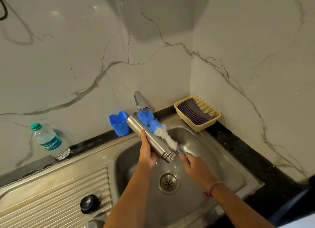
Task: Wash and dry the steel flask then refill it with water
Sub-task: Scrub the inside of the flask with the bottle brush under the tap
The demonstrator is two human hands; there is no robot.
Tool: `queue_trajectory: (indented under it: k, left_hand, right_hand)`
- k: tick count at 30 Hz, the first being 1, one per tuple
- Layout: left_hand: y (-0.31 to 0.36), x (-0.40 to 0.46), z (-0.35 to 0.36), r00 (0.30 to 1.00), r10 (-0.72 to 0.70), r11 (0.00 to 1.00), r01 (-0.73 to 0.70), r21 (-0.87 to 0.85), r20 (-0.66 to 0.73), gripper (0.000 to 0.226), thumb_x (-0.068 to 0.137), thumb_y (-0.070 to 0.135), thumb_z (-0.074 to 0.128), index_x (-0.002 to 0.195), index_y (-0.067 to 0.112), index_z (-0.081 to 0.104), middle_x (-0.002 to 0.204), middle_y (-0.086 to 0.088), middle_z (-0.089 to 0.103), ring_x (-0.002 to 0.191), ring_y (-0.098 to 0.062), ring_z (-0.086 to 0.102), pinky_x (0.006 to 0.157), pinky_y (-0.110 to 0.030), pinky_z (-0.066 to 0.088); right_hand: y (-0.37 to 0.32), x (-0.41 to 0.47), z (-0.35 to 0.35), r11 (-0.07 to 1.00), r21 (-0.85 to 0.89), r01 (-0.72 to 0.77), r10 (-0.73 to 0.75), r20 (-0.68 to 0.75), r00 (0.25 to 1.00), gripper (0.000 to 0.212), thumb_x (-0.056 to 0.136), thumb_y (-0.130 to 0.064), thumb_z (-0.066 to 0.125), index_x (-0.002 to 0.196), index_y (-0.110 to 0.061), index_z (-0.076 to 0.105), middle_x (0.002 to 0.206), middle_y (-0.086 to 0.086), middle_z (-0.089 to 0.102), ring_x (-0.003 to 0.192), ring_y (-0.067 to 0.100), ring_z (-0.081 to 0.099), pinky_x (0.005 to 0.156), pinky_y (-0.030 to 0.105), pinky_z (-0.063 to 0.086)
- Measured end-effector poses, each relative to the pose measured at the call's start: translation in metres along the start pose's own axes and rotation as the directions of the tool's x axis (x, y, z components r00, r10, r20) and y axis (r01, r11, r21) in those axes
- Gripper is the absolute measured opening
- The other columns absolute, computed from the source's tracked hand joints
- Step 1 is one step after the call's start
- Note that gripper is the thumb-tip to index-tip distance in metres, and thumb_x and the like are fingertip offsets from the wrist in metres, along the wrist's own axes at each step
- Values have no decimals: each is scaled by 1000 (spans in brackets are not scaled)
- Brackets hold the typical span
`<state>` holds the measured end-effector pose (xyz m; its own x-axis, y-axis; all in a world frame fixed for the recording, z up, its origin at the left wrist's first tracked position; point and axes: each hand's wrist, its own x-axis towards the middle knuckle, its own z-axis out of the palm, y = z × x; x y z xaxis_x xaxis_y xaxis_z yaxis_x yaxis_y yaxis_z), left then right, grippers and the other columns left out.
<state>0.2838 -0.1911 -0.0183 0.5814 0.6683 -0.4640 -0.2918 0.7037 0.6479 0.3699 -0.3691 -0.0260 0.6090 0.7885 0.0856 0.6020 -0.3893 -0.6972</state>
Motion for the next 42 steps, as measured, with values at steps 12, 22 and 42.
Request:
queue_trajectory:
  k: [12,22,42]
  left_hand:
    - [-7,7,-9,990,-104,995,102,19,95,76,85,76,48,133,18,59,119,-17,70,107,-36,68,98,-53,51]
    - [-24,-14,-16,939,-240,957,272,-106,245,82,82,70,61,137,10,51,107,-14,67,79,-27,70,69,-37,61]
    - [-16,-5,-21,977,-149,978,168,-120,153,83,77,74,62,130,10,59,108,-17,68,85,-31,69,84,-43,56]
  right_hand:
    - [40,-60,-15,997,-9,-76,76,94,993,32,98,-40,42,75,-23,56,54,1,54,50,9,54,51,22,44]
    - [6,28,-14,991,-133,-30,33,17,999,32,101,-40,36,87,-21,57,55,-9,44,47,3,41,47,18,31]
    - [18,-9,-3,999,-26,24,-22,58,998,34,99,-43,38,78,-23,55,49,-4,45,41,9,43,43,20,33]
